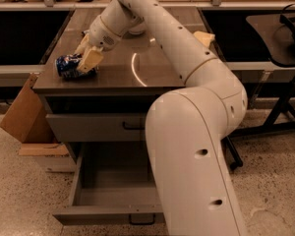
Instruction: Place pepsi can into middle drawer
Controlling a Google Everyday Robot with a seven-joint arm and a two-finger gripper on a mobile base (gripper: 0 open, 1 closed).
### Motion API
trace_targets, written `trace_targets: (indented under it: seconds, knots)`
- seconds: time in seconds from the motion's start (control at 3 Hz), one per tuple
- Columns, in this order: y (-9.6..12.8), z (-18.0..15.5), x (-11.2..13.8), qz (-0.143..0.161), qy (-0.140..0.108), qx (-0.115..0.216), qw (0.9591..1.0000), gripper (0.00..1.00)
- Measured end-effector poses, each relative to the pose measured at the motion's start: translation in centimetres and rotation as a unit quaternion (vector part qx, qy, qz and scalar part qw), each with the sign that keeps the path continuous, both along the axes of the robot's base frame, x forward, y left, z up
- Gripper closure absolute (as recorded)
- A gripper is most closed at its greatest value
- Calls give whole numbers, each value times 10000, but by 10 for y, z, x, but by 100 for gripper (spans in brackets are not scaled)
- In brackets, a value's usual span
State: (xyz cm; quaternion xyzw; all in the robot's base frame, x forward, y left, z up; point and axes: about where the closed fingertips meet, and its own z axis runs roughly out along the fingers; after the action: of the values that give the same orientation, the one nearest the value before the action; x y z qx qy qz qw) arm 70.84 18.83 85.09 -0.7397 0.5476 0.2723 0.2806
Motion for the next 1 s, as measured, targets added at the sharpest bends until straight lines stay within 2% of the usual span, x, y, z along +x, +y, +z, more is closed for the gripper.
trace_targets:
  seconds: [0.33, 0.67, 1.0]
  knots:
    - [-5, 22, -4, 0, -162, 180, 9997, 100]
    - [-20, 55, -15, -11, -409, 445, 9982, 100]
    - [-20, 55, -15, -11, -409, 445, 9982, 100]
